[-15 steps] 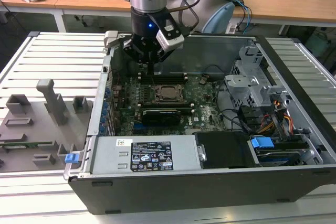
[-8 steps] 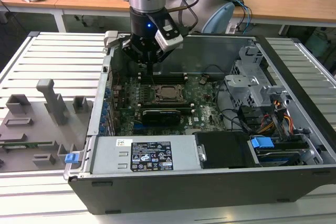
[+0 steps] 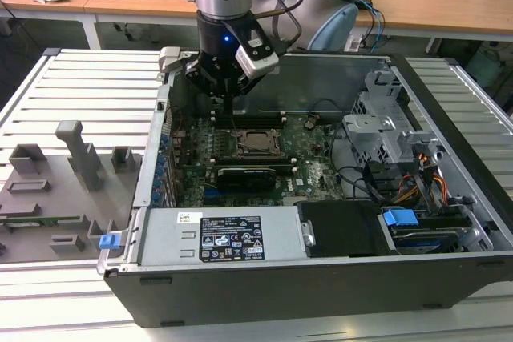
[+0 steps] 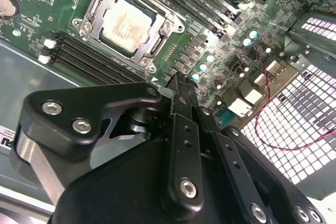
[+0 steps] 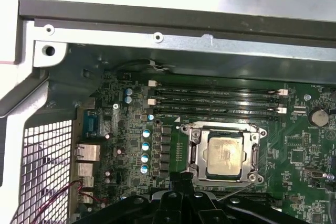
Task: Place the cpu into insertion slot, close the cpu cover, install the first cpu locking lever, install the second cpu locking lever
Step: 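Install the first cpu locking lever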
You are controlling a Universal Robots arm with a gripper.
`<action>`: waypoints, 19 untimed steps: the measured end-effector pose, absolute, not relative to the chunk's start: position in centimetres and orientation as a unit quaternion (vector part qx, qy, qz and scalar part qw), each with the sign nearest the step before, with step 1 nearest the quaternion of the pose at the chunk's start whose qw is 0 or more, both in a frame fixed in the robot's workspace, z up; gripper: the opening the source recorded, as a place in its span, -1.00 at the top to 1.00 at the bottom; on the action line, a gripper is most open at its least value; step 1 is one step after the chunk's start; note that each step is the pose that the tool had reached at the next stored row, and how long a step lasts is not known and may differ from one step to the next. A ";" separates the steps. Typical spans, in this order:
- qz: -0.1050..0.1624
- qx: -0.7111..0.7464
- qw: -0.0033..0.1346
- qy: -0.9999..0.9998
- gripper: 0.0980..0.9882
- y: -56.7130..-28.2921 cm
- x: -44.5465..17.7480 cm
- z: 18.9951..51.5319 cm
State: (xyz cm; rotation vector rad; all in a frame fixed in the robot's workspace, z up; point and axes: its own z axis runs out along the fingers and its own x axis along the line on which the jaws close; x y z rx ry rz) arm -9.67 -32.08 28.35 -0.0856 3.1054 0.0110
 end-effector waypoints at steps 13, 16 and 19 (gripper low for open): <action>0.004 -0.028 0.019 0.999 0.98 -32.1 -10.0 28.3; 0.004 -0.028 0.019 0.999 0.98 -32.1 -10.1 28.2; 0.004 -0.028 0.019 0.999 0.98 -32.1 -10.4 28.0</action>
